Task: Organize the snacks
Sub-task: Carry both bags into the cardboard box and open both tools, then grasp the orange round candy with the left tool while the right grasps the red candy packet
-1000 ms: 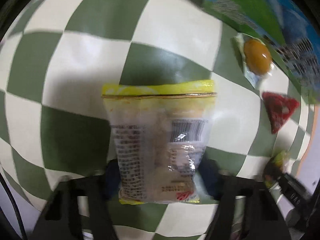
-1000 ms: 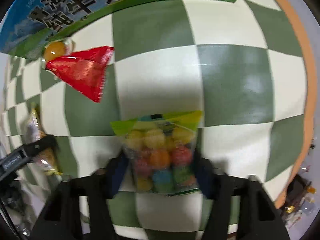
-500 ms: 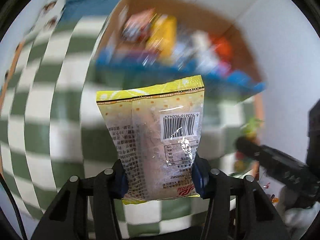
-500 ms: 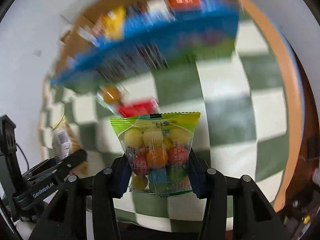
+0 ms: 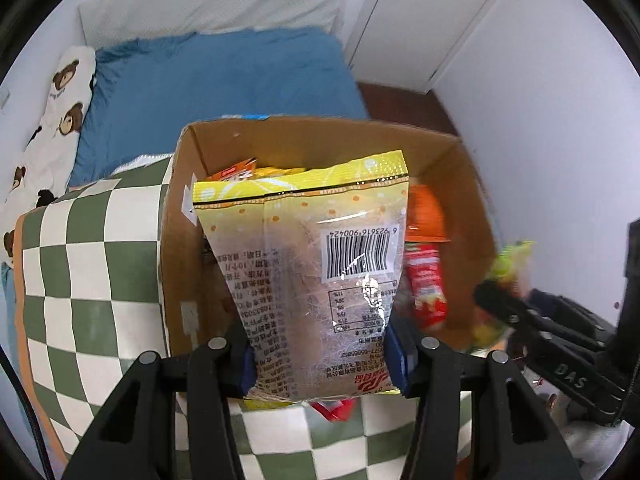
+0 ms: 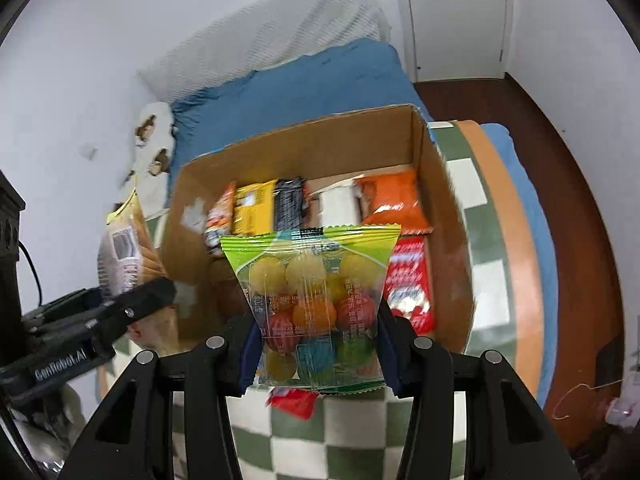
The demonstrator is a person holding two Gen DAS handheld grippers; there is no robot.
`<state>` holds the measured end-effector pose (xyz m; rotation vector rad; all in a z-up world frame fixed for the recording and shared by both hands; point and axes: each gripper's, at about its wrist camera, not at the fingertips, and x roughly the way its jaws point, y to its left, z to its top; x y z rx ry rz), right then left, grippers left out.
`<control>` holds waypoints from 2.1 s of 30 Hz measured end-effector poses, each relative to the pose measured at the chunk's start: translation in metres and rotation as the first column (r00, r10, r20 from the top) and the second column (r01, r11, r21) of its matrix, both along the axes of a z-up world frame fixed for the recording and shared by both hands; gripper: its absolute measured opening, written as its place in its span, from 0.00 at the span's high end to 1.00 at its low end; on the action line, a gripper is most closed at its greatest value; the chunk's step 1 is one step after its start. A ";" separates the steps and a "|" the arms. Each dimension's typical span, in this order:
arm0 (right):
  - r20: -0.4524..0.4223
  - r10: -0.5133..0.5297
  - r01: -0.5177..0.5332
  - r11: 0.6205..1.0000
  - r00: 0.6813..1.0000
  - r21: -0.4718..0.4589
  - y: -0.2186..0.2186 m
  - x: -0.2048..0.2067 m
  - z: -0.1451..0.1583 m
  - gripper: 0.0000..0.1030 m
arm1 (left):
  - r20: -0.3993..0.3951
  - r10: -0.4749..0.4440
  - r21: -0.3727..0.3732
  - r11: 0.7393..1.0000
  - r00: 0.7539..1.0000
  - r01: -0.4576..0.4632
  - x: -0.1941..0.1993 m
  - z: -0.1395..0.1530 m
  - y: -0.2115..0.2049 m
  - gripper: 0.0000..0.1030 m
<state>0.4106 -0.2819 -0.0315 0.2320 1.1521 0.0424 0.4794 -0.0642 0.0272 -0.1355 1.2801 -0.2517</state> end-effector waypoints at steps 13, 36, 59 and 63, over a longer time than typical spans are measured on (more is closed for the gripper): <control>-0.218 -0.055 0.041 0.997 0.975 -0.067 -0.022 0.080 -0.110 0.44 | -0.215 0.073 0.099 0.994 0.974 -0.053 0.047 -0.114 0.021 0.31; -0.120 -0.020 0.002 0.989 0.993 -0.149 -0.014 0.049 -0.093 0.11 | 0.059 0.089 0.186 0.978 0.994 -0.099 -0.008 -0.083 0.016 0.02; 0.157 -0.017 0.048 0.979 0.987 -0.200 0.005 -0.050 0.002 0.09 | 0.333 0.101 0.160 0.974 0.938 -0.162 -0.116 0.006 0.017 0.02; 0.211 -0.019 0.062 0.978 0.977 -0.201 0.007 -0.074 0.025 0.09 | 0.366 0.107 0.135 0.977 0.925 -0.166 -0.133 0.026 0.019 0.02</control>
